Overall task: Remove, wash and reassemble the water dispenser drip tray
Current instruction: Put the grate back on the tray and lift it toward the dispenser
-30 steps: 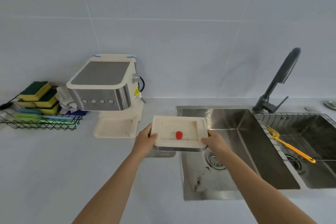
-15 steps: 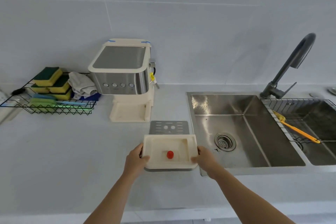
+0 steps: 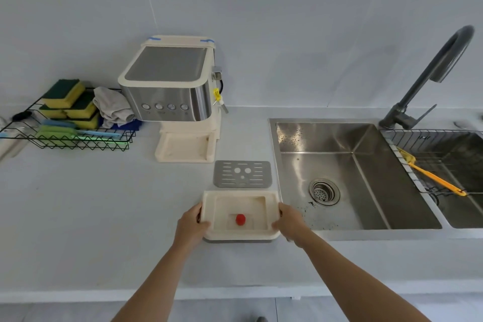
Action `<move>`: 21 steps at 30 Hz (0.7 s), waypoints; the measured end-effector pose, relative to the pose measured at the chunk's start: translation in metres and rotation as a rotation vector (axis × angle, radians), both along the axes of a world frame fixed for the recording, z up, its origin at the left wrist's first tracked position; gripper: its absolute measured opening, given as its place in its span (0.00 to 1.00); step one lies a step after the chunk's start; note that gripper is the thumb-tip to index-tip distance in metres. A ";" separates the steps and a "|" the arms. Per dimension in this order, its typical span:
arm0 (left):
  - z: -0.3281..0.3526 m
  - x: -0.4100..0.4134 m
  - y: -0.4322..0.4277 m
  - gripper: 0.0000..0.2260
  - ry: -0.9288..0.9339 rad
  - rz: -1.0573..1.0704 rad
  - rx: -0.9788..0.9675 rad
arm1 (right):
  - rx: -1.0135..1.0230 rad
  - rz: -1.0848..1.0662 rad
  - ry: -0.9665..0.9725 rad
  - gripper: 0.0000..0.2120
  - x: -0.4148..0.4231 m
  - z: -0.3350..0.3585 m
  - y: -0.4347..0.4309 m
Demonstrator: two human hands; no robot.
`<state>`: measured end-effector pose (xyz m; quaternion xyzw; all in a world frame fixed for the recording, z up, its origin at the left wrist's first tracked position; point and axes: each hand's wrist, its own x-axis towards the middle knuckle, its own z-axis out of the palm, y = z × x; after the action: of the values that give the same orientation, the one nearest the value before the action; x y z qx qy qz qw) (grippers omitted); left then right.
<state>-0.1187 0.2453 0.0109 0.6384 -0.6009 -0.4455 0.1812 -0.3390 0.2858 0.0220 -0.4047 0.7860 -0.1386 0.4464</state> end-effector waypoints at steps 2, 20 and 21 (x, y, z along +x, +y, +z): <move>0.000 0.000 -0.001 0.19 -0.007 -0.013 0.010 | 0.020 0.014 0.017 0.10 -0.002 0.000 -0.003; 0.018 -0.034 -0.093 0.23 -0.048 0.055 0.073 | -0.106 -0.293 -0.291 0.24 -0.037 0.022 -0.080; 0.015 -0.038 -0.098 0.23 -0.057 0.055 0.094 | -0.110 -0.300 -0.311 0.26 -0.039 0.019 -0.086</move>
<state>-0.1567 0.1472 0.0261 0.6747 -0.5665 -0.4500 0.1459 -0.3776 0.1998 0.0411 -0.2809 0.7502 -0.3068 0.5139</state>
